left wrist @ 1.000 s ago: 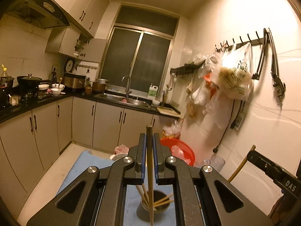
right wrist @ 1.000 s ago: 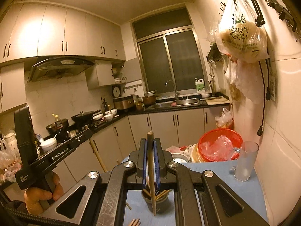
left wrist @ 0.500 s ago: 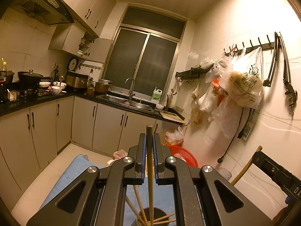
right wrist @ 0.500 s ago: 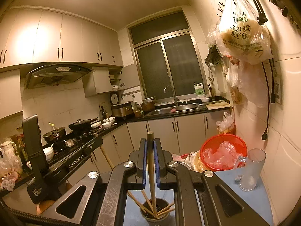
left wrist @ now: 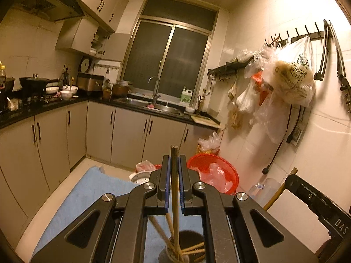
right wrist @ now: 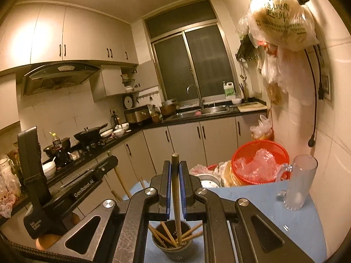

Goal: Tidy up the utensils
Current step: 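Open both tools to release the chopsticks into the cup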

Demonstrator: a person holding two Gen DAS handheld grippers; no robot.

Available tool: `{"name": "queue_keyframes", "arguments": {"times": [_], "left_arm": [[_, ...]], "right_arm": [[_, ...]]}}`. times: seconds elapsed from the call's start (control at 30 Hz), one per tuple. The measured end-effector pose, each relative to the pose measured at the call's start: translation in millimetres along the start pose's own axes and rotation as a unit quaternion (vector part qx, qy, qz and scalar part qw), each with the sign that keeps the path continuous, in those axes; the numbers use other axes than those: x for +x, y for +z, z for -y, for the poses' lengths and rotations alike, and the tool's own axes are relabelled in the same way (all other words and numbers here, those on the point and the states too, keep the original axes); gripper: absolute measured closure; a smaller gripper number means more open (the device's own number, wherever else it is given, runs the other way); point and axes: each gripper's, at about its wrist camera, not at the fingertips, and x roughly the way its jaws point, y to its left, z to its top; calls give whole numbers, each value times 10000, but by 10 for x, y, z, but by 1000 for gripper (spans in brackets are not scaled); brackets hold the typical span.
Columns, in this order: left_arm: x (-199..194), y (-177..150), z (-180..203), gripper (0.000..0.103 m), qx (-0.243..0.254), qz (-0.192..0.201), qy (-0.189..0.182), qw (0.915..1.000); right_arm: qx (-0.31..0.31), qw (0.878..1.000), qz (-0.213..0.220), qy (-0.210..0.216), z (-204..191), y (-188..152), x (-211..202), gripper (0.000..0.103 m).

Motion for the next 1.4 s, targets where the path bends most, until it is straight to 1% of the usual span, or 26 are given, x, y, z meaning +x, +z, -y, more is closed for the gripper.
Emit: {"name": "queue_keyframes", "arguments": {"times": [0.27, 0.53, 0.67, 0.9, 1.0, 1.07, 1.1, 1.13, 1.2, 1.37, 1.4], "left_arm": [[-87, -225, -75, 97, 58, -345, -2, 9994], [-112, -398, -61, 96, 136, -655, 51, 9977], [-106, -460, -32, 96, 191, -764, 87, 9969], [-150, -478, 25, 96, 328, -793, 140, 9962], [-147, -457, 41, 96, 313, -809, 136, 9961], [-175, -455, 46, 96, 293, -788, 139, 9964], [-197, -450, 46, 92, 271, -784, 136, 9965], [-221, -451, 39, 83, 253, -776, 146, 9966], [-299, -443, 20, 73, 213, -700, 181, 9972], [-533, -435, -86, 73, 179, -665, 204, 9974], [-577, -442, -121, 71, 158, -681, 217, 9973]], "right_arm": [[78, 9993, -339, -95, 86, -256, 26, 96], [82, 9982, -571, -139, 101, -360, 68, 96], [81, 9978, -632, -167, 112, -391, 59, 96], [125, 9973, -700, -194, 124, -440, 32, 95], [149, 9975, -652, -217, 134, -434, -18, 91], [172, 9977, -623, -210, 128, -419, -59, 81], [190, 9978, -592, -210, 127, -413, -93, 72], [201, 9980, -552, -215, 125, -404, -133, 67], [209, 9983, -500, -222, 112, -388, -212, 65], [241, 9985, -456, -208, 110, -371, -441, 65], [252, 9984, -452, -211, 114, -373, -476, 64]]}}
